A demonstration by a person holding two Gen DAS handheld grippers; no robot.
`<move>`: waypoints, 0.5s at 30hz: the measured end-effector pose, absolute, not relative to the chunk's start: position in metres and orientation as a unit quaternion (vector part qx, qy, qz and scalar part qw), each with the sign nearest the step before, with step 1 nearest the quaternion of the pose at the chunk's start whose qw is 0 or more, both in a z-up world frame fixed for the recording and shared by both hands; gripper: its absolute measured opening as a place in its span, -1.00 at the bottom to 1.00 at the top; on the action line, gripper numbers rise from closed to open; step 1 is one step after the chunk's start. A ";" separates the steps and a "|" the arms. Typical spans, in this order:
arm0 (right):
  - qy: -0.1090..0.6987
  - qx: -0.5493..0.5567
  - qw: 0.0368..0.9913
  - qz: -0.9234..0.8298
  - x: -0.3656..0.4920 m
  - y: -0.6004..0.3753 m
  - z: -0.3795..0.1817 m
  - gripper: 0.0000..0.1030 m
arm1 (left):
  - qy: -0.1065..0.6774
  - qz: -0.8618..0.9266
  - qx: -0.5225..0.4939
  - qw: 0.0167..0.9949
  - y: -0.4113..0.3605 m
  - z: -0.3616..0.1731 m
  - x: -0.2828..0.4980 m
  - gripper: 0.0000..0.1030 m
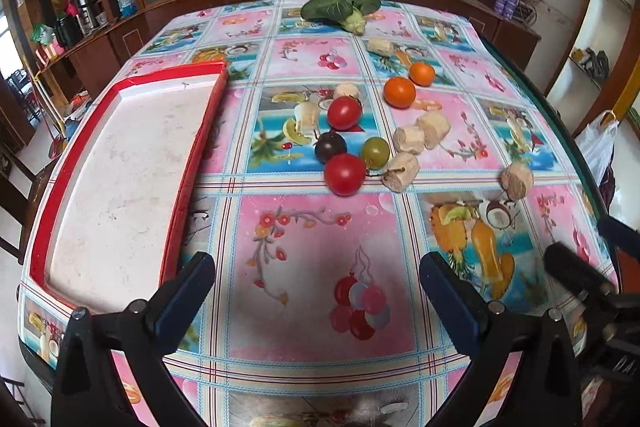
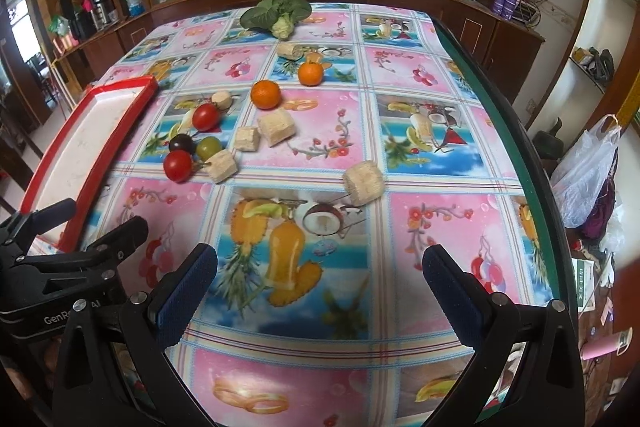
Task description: Organize fruits
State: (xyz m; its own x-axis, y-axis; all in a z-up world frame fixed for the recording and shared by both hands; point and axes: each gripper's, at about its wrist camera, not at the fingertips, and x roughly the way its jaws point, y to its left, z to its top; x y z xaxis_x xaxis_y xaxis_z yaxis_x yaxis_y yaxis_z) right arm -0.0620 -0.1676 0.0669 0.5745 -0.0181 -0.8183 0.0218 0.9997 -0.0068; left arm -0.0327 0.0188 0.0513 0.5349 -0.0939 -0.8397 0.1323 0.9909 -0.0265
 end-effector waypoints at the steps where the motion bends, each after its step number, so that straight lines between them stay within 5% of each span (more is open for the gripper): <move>1: 0.461 0.007 0.887 -0.007 -0.062 -0.172 0.067 1.00 | 0.481 -0.069 0.018 0.874 0.020 0.051 -0.032 1.00; 15: 0.467 0.009 0.884 -0.014 -0.050 -0.207 0.062 1.00 | 0.486 -0.062 0.016 0.872 0.027 0.046 -0.024 1.00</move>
State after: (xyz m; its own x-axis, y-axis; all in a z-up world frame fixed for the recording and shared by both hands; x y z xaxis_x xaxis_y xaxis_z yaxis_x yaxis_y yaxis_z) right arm -0.0501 -0.2069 0.0618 0.5640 -0.0174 -0.8256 0.0337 0.9994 0.0020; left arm -0.0243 0.0273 0.0458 0.5208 -0.0921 -0.8487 0.1225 0.9919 -0.0324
